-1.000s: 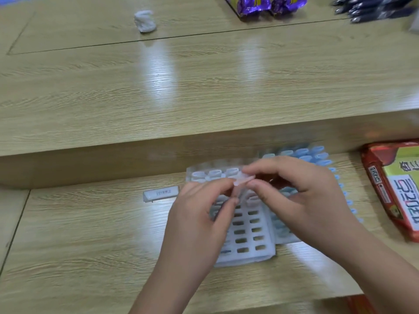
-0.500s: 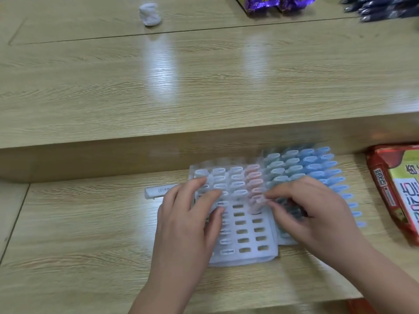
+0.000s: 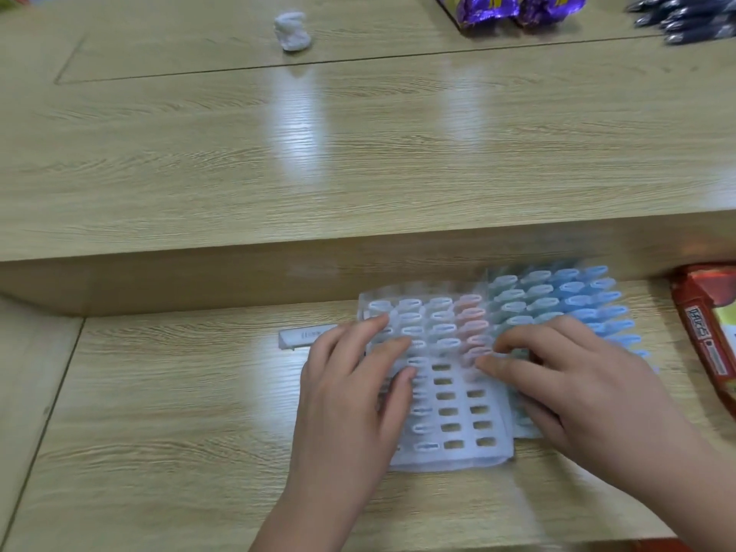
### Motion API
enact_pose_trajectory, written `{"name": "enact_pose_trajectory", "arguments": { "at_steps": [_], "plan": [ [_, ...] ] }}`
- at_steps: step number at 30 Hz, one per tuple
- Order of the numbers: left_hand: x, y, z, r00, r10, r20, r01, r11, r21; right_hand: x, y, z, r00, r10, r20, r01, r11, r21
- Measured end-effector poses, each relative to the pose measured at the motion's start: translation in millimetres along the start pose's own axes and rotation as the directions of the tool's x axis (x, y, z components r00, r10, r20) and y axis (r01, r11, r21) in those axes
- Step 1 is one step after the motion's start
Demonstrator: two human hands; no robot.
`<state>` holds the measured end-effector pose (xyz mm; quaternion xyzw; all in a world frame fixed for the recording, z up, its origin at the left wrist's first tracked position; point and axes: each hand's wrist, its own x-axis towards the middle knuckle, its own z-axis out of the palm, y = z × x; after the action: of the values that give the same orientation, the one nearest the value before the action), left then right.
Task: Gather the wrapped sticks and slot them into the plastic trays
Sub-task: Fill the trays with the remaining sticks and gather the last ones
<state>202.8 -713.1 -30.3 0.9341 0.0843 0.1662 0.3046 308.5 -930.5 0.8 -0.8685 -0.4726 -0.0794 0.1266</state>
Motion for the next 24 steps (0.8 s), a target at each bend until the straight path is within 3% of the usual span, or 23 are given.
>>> {"name": "enact_pose_trajectory", "arguments": {
  "at_steps": [3,5,9,12,15,18,24],
  "plan": [
    [-3,-20,-8,0.982,-0.137,-0.132,0.121,0.984,-0.127,-1,-5,1,0.999,-0.01,-0.032,0.008,0.998,-0.066],
    [0,-45,-16,0.953,-0.251,-0.167,0.246,0.968,-0.055,-1,-10,4,0.997,0.025,-0.075,-0.031,0.997,-0.07],
    [18,-87,-23,0.951,-0.309,0.026,0.295,0.927,0.23,18,-40,15,0.984,0.08,-0.162,-0.073,0.996,0.048],
    [23,-97,-25,0.949,-0.29,0.12,0.245,0.923,0.296,48,-78,23,0.988,0.034,-0.15,-0.008,0.985,0.171],
    [14,-105,-35,0.954,-0.288,0.077,0.256,0.924,0.283,76,-119,32,0.997,-0.077,0.018,0.074,0.984,0.16],
    [-3,-121,-53,0.946,-0.324,0.01,0.311,0.915,0.257,91,-144,45,0.929,-0.223,0.295,0.225,0.974,0.027],
    [-39,-155,-90,0.924,-0.383,-0.012,0.377,0.901,0.217,105,-162,66,0.775,-0.131,0.618,0.265,0.956,-0.129]
  ]
}}
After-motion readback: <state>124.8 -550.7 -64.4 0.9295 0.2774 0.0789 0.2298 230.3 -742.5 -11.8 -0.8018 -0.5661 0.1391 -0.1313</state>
